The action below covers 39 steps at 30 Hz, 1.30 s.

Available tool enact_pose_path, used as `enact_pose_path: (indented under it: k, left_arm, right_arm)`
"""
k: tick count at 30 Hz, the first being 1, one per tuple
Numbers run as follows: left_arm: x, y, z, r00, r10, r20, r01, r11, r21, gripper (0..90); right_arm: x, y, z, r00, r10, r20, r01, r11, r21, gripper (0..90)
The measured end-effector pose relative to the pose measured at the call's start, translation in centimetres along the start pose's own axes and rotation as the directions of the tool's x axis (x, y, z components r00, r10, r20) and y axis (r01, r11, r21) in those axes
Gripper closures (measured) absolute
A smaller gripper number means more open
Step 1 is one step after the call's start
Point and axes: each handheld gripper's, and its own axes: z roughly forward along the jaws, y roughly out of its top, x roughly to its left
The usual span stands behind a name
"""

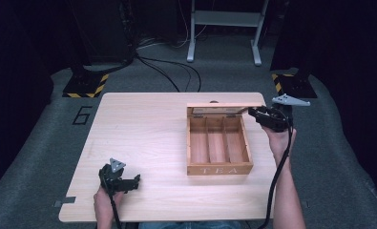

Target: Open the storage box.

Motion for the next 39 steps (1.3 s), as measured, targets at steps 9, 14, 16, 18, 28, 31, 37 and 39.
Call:
enact_pose_path:
  k: [9,14,16,18,28,31,37,39]
  left_arm:
    - [0.02,0.01,-0.04,1.0,0.007,-0.001,-0.007,1.0,0.005,0.4]
    - [-0.07,-0.01,-0.01,1.0,-0.001,-0.002,0.001,1.0,-0.003,0.5]
    - [0.01,0.01,-0.06,0.9999,0.01,-0.003,-0.01,0.9999,0.006,0.4]
    - [0.01,0.01,-0.06,0.9999,0.011,-0.003,-0.011,0.9999,0.006,0.4]
    - [0.0,0.0,-0.06,0.9999,0.011,-0.004,-0.011,0.9999,0.005,0.5]
    - [0.0,0.0,-0.07,0.9999,0.011,-0.003,-0.01,0.9999,0.007,0.5]
    - [-0.04,-0.01,-0.04,1.0,0.007,-0.003,-0.007,1.0,0.003,0.4]
    - [0.0,0.0,-0.07,0.9999,0.011,-0.004,-0.011,0.9999,0.006,0.4]
  right_arm:
    - [-0.09,0.26,0.11,1.0,-0.001,-0.001,0.001,1.0,0.006,59.6]
    - [-0.11,0.25,0.12,1.0,0.0,-0.001,0.0,1.0,0.005,59.6]
    - [-0.11,0.25,0.12,1.0,0.0,-0.002,0.0,1.0,0.005,59.6]
    - [-0.11,0.25,0.12,1.0,0.0,-0.001,0.0,1.0,0.005,59.6]
    - [-0.12,0.23,0.13,1.0,0.002,-0.002,-0.002,1.0,0.005,59.6]
    - [-0.13,0.22,0.13,1.0,0.003,-0.002,-0.003,1.0,0.005,59.6]
    - [-0.14,0.21,0.14,1.0,0.001,-0.002,-0.001,1.0,0.005,59.6]
    - [-0.15,0.21,0.14,1.0,0.001,-0.003,-0.001,1.0,0.005,59.6]
